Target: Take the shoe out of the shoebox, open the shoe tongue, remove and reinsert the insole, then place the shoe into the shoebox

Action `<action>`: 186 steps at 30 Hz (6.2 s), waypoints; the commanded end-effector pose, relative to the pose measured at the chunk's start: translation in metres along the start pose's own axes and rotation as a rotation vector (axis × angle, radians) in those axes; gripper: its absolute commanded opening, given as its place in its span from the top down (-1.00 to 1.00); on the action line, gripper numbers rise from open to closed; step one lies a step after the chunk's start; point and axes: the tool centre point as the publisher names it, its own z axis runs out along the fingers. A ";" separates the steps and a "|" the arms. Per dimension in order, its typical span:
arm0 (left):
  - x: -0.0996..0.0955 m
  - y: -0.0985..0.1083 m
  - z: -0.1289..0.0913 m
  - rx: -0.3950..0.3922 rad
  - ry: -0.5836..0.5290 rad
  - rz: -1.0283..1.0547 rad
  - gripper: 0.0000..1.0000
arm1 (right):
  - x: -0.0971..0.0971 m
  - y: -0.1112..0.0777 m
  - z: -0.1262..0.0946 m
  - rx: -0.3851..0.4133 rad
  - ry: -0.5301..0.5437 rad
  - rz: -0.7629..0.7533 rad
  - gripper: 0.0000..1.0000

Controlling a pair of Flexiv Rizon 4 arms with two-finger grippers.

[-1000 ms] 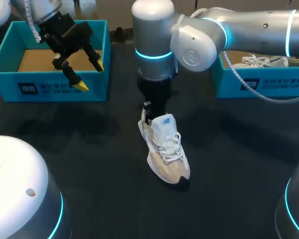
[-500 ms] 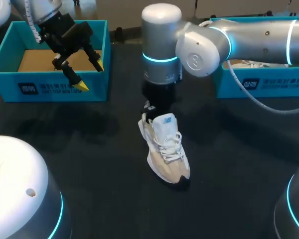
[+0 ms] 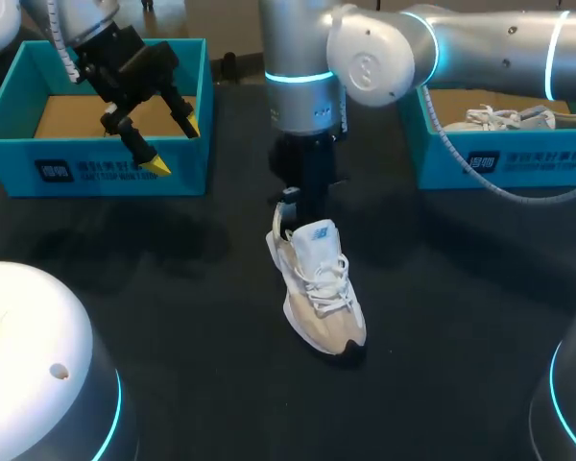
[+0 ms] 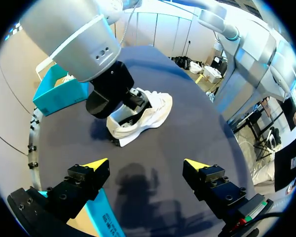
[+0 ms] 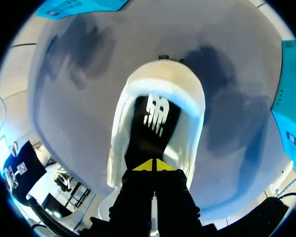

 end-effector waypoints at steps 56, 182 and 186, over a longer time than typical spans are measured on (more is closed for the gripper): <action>0.001 0.000 0.000 -0.003 -0.001 0.000 -1.00 | 0.024 -0.047 -0.040 0.066 -0.032 0.155 -1.00; 0.001 0.000 0.000 -0.003 -0.001 0.000 -1.00 | -0.021 0.037 -0.062 -0.393 -0.423 -1.205 -1.00; 0.001 0.000 0.000 -0.003 -0.001 0.000 -1.00 | -0.027 0.043 -0.063 -0.399 -0.418 -1.243 -1.00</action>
